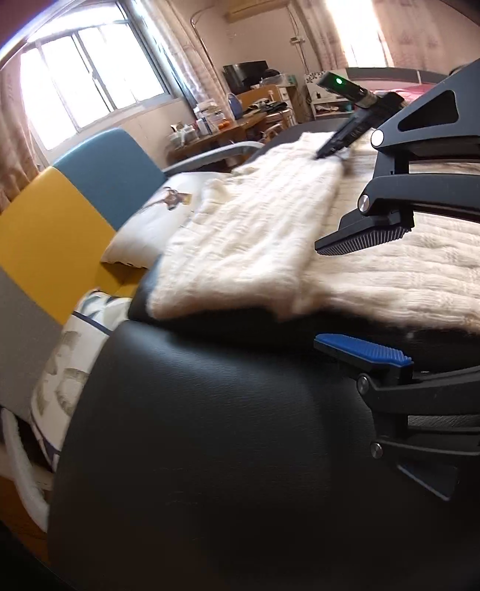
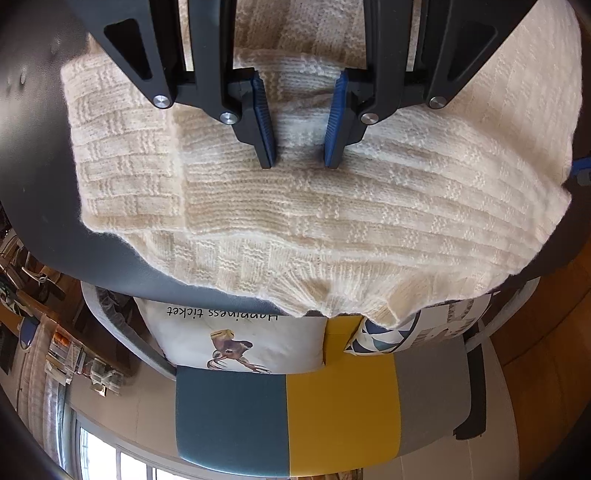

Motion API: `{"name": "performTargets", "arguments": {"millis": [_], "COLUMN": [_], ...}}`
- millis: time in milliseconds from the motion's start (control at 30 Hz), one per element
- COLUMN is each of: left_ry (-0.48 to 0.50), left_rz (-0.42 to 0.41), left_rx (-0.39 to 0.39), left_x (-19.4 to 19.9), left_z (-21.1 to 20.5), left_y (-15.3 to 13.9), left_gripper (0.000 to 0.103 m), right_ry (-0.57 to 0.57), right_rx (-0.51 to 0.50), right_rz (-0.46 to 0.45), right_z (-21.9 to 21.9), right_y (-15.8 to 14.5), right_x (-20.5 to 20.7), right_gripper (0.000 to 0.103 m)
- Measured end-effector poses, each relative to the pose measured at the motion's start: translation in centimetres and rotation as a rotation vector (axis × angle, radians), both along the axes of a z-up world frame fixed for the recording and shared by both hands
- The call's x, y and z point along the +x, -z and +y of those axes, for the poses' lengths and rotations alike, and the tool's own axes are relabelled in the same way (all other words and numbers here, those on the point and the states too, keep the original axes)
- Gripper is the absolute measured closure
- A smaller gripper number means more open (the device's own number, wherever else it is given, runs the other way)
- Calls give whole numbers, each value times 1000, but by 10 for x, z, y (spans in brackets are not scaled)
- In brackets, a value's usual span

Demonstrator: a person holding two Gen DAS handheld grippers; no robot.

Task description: Fold clothes

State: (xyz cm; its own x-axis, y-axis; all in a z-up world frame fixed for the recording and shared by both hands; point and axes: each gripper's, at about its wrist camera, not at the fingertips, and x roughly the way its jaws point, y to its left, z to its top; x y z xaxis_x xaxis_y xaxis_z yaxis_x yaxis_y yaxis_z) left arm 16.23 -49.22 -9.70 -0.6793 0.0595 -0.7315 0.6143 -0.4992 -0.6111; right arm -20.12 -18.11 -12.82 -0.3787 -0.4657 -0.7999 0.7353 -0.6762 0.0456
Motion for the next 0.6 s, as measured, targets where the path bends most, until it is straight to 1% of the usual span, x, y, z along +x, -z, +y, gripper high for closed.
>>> {"name": "performTargets", "arguments": {"millis": [67,133,167,200,300,367,500,533,600], "left_ry": [-1,-6,-2,2,8,0,-15,-18,-23], "left_rz": [1,-19,-34,-45,-82,-99,-112,-114,-126], "left_rx": [4,-44,-61,-76,-115,-120,-98,-90,-69], "left_x": [-2,-4,-3,-4,-3,3,8,9,11], "left_z": [3,10,14,18,30,35,35,34,35], "left_y": [5,5,5,7,9,9,11,12,9], "left_gripper": [58,59,75,96,98,98,97,96,88], "right_ry": [-1,-3,-2,-4,-46,-51,-61,-62,-73], "right_rx": [2,-1,-7,-12,7,-2,5,11,24], "right_rz": [-5,-11,-16,-19,5,1,15,20,14], "right_z": [0,1,2,3,4,6,3,2,1], "right_y": [0,-1,-1,0,1,2,2,2,-2], "right_x": [-1,-2,-3,-3,0,-2,-1,-1,-1], "right_gripper": [76,75,75,75,75,75,75,75,75]}}
